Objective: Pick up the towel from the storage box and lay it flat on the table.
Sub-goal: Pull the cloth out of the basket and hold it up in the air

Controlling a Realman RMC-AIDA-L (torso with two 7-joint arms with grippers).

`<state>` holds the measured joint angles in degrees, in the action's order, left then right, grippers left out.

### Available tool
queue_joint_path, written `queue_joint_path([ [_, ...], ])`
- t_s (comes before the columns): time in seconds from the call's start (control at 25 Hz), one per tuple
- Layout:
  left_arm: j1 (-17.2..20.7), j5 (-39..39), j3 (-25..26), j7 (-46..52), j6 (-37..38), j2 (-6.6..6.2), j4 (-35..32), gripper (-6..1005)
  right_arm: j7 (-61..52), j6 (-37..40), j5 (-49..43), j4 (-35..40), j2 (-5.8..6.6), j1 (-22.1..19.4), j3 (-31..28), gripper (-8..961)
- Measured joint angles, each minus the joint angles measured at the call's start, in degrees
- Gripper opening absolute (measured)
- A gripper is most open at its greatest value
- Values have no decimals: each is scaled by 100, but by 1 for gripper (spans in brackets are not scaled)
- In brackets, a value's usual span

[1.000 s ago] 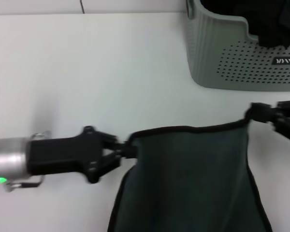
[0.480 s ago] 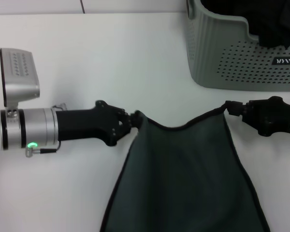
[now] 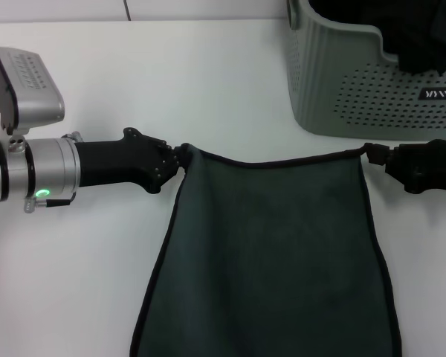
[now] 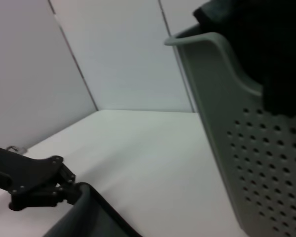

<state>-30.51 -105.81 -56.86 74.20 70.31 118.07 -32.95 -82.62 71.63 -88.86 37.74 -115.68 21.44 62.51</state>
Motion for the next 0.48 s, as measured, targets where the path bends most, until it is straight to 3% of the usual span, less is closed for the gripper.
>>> queue_joint_path([
  [0.28,-2,-547,-9,180,-205,133,-423,32,-3,-434,-4,10,12,15,56,60],
  [0.48,45,-605,-10,185,-258,157,-610,32,1,-696,-72,14,13,40,60,63],
])
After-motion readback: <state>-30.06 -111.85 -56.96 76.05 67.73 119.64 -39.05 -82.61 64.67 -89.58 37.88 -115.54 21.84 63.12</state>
